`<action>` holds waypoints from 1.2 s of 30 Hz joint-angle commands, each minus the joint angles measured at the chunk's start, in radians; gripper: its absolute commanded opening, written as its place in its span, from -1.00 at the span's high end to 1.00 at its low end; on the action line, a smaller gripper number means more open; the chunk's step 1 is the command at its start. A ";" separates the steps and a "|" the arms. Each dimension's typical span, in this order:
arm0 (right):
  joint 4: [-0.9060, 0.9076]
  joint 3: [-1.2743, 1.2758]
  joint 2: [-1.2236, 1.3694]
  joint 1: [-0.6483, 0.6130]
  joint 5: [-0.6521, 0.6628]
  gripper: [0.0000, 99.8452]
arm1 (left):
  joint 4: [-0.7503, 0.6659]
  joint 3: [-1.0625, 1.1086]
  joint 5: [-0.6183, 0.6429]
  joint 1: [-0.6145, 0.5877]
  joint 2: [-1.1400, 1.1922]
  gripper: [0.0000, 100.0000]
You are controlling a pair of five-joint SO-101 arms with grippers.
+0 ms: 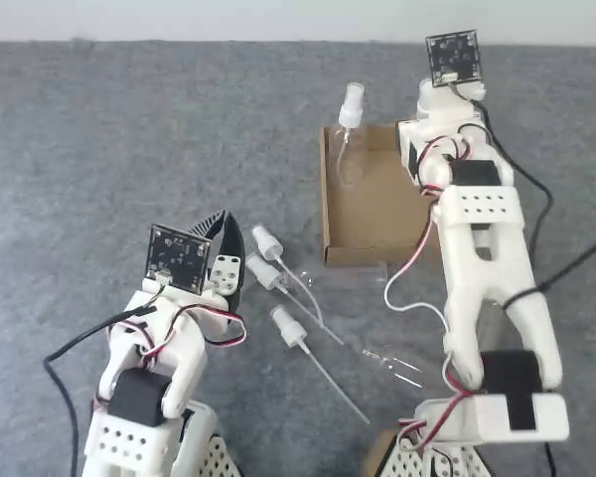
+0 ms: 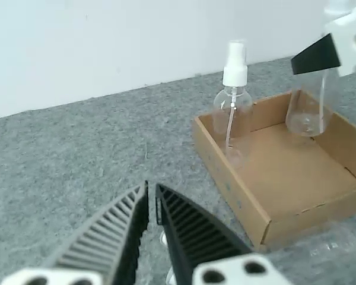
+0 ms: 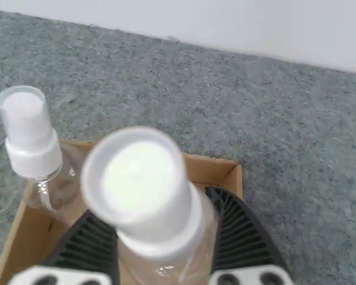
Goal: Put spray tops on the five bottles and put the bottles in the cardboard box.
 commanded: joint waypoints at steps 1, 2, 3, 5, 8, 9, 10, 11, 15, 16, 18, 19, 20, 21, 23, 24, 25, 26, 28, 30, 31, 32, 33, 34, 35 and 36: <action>-0.099 -0.069 0.047 0.022 0.009 0.99 | -0.029 -0.007 0.005 -0.003 -0.014 0.98; -0.122 -0.071 0.064 0.028 0.009 0.99 | -0.029 -0.007 0.005 -0.003 -0.014 0.98; -0.137 -0.078 0.082 0.030 0.009 0.99 | -0.029 -0.007 0.005 -0.003 -0.014 0.98; -0.148 -0.104 0.122 0.045 0.009 0.99 | -0.029 -0.007 0.005 -0.002 -0.014 0.98; -0.145 -0.160 0.185 0.054 -0.031 0.99 | -0.029 -0.007 0.005 -0.002 -0.014 0.98; -0.145 -0.175 0.202 0.054 -0.057 0.99 | -0.029 -0.007 0.005 -0.002 -0.014 0.98; -0.145 -0.189 0.217 0.054 -0.072 0.99 | -0.029 -0.007 0.005 -0.002 -0.014 0.98; -0.148 -0.201 0.229 0.053 -0.084 0.99 | -0.029 -0.007 0.005 -0.002 -0.014 0.98; -0.153 -0.224 0.269 0.044 -0.095 0.99 | -0.029 -0.007 0.005 -0.005 -0.014 0.98; -0.153 -0.224 0.277 0.044 -0.095 0.99 | -0.029 -0.007 0.005 -0.005 -0.014 0.98; -0.153 -0.222 0.288 0.045 -0.095 0.99 | -0.029 -0.007 0.005 -0.003 -0.014 0.98; -0.154 -0.222 0.294 0.047 -0.095 0.99 | -0.029 -0.007 0.005 -0.002 -0.014 0.98; -0.156 -0.222 0.300 0.048 -0.095 0.99 | -0.029 -0.007 0.005 0.000 -0.014 0.98; -0.173 -0.222 0.306 0.048 -0.095 0.99 | -0.029 -0.007 0.005 0.000 -0.014 0.98; -0.209 -0.218 0.318 0.048 -0.095 0.99 | -0.029 -0.007 0.005 0.000 -0.014 0.98; -0.219 -0.218 0.328 0.048 -0.095 0.99 | -0.029 -0.007 0.005 0.000 -0.014 0.98; -0.226 -0.218 0.335 0.045 -0.095 0.99 | -0.028 -0.007 0.005 -0.002 -0.014 0.98; -0.229 -0.219 0.343 0.045 -0.095 0.99 | -0.028 -0.007 0.005 -0.002 -0.014 0.98; -0.231 -0.221 0.357 0.044 -0.097 0.99 | -0.028 -0.007 0.005 -0.003 -0.014 0.98; -0.229 -0.222 0.367 0.044 -0.097 0.99 | -0.028 -0.007 0.005 -0.003 -0.014 0.98; -0.226 -0.222 0.371 0.044 -0.097 0.99 | -0.028 -0.007 0.005 -0.002 -0.014 0.98; -0.223 -0.219 0.372 0.045 -0.097 0.99 | -0.028 -0.007 0.005 0.000 -0.014 0.98; -0.222 -0.219 0.372 0.045 -0.097 0.98 | -0.028 -0.005 0.005 0.000 -0.014 0.98; -0.222 -0.218 0.374 0.045 -0.097 0.98 | -0.028 -0.005 0.005 0.000 -0.014 0.98; -0.222 -0.218 0.374 0.045 -0.097 0.98 | -0.028 -0.005 0.005 0.000 -0.014 0.98; -0.222 -0.218 0.374 0.045 -0.097 0.98 | -0.028 -0.005 0.005 0.000 -0.014 0.98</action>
